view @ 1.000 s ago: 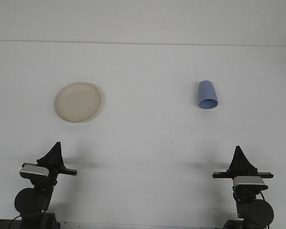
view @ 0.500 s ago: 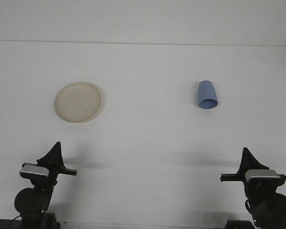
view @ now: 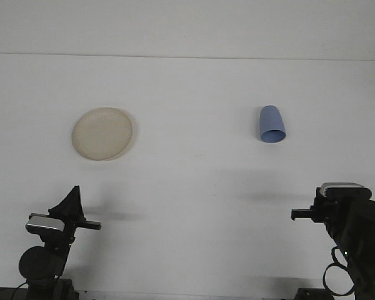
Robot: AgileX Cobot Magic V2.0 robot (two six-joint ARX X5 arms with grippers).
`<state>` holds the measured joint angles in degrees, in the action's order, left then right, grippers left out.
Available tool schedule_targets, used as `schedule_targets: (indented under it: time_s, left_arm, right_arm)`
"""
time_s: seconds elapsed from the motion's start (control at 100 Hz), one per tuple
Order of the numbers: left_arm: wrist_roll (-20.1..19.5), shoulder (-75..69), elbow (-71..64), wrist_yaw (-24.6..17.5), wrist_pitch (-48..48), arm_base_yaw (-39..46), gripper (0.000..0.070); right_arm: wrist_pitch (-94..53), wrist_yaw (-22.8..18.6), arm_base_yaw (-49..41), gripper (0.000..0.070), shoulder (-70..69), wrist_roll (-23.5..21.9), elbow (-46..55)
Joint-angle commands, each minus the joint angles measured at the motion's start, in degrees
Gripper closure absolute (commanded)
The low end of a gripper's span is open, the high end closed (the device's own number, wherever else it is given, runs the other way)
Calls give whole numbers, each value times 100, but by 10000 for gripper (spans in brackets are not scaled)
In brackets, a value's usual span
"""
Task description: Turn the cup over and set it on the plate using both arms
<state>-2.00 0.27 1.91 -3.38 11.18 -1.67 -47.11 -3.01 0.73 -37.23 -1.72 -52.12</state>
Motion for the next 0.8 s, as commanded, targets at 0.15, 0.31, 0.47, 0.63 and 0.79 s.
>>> schedule_targets:
  time_s: [0.15,0.31,0.47,0.63,0.79]
  left_arm:
    - [-11,-9,-109,0,85,-7,688]
    - [-11,-9,-109,0,83,-7,688]
    - [-11,-9,-109,0,85,-7,688]
    - [-11,-9,-109,0,83,-7,688]
    - [-11,-9,-109,0,85,-7,688]
  right_arm:
    - [39,0,-2,239,-74,-42,-70]
    - [44,0,-2,161,-70,-39,-70]
    - [455,-11,-2,161,-286,-37,-70]
    - [1276,-173,-2,161,-894,9,-68]
    - [2140,-219,-2,161,-1687,149,-52]
